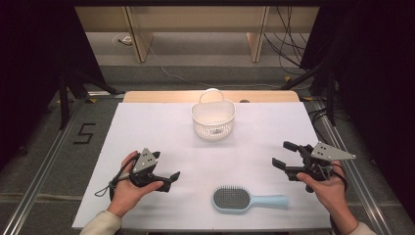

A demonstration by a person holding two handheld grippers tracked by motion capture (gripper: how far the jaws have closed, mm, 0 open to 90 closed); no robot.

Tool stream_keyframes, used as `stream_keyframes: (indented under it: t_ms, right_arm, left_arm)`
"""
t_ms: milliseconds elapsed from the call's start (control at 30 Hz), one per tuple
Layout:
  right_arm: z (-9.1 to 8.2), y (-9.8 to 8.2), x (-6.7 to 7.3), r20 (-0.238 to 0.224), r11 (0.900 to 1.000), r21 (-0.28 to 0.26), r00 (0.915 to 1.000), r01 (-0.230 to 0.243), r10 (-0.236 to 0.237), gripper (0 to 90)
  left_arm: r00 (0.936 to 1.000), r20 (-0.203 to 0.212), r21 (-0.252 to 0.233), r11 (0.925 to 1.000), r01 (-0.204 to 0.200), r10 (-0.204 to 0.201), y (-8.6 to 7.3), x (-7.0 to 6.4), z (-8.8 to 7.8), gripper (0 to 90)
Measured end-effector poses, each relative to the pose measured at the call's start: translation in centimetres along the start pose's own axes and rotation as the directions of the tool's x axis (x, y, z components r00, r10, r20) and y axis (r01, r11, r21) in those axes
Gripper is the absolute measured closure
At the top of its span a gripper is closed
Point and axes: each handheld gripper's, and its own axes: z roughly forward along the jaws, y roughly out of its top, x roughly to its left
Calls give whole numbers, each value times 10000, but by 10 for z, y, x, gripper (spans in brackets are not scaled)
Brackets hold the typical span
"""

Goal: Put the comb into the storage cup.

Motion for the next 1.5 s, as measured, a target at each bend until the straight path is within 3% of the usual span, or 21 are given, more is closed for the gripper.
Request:
stream_keyframes:
  t_ms: [267, 567, 633, 733, 767, 833, 900, 933, 967, 1000, 1100, 1200, 1233, 1267, 1300, 1333, 1367, 1400, 1433, 1467, 1500]
  right_arm:
    - [2, 10, 7, -250, 9970, 447, 9978, 626, -615, 194]
    - [10, 17, 12, -574, 9962, 249, 9950, 829, -813, 161]
    - [12, 18, 13, -691, 9946, 417, 9934, 945, -915, 158]
    - [15, 19, 14, -948, 9892, 819, 9890, 1218, -1139, 158]
    - [17, 20, 16, -1379, 9791, 1333, 9812, 1536, -1351, 159]
    - [19, 20, 17, -1563, 9732, 1532, 9767, 1714, -1474, 160]
    - [22, 20, 20, -2055, 9605, 1898, 9648, 2036, -1640, 163]
    - [25, 20, 23, -2447, 9417, 2346, 9522, 2412, -1829, 167]
    - [25, 20, 23, -2447, 9417, 2346, 9522, 2412, -1829, 167]
    - [26, 19, 24, -2609, 9319, 2572, 9469, 2556, -1877, 167]
    - [32, 17, 30, -3308, 8792, 3562, 9227, 3164, -1980, 192]
    - [39, 12, 37, -3817, 8151, 4490, 9034, 3660, -1954, 213]
    - [44, 9, 41, -4095, 7721, 4968, 8914, 3963, -1940, 233]
    - [44, 9, 41, -4095, 7721, 4968, 8914, 3963, -1940, 233]
    - [49, 5, 45, -4246, 7315, 5385, 8845, 4182, -1932, 253]
    - [49, 5, 45, -4246, 7315, 5385, 8845, 4182, -1932, 253]
    - [53, 2, 49, -4356, 6880, 5775, 8787, 4394, -1956, 265]
    - [53, 2, 49, -4356, 6880, 5775, 8787, 4394, -1956, 265]
    - [58, -1, 53, -4461, 6486, 6065, 8721, 4597, -2010, 293]
    - [58, -1, 53, -4461, 6486, 6065, 8721, 4597, -2010, 293]
    - [59, -2, 55, -4513, 6327, 6202, 8706, 4638, -1958, 298]
  left_arm:
    - [10000, 13, 14, 10000, 15, -15, 0, 0, 1, 0]
    - [10000, 0, 35, 10000, 10, -10, 0, 0, 2, 0]
    - [10000, -1, 47, 10000, 5, -5, -1, 0, 2, 0]
    - [10000, -12, 48, 10000, -1, 1, -1, 1, 2, 0]
    - [10000, -14, 56, 10000, -4, 4, -1, 1, 2, 0]
    - [10000, -10, 55, 10000, 12, -12, -1, 1, 3, 0]
    - [10000, -10, 60, 10000, 20, -20, -1, 1, 3, 0]
    - [10000, -21, 67, 10000, 25, -25, -1, 1, 3, 0]
    - [10000, -16, 76, 10000, 28, -28, -1, 1, 3, 0]
    - [10000, -21, 85, 10000, 31, -31, -1, 1, 3, 0]
    - [10000, -2, 54, 10000, 15, -15, -1, 0, 3, 0]
    - [10000, 19, 72, 10000, 10, -10, -1, 0, 4, 0]
    - [10000, 6, 72, 10000, 8, -8, -1, 0, 4, 0]
    - [10000, 6, 72, 10000, 8, -8, -1, 0, 4, 0]
    - [10000, 10, 66, 10000, 3, -3, 0, 0, 3, 0]
    - [10000, 15, 59, 10000, 2, -2, 0, 0, 3, 0]
    - [10000, 15, 63, 10000, -4, 4, -1, 0, 4, 0]
    - [10000, 15, 67, 10000, 8, -8, -1, 0, 4, 0]
    - [10000, 20, 72, 10000, 0, 0, -1, 0, 4, 0]
    - [10000, 20, 72, 10000, 0, 0, -1, 0, 4, 0]
    - [10000, 24, 73, 10000, 8, -8, -1, 0, 4, 0]
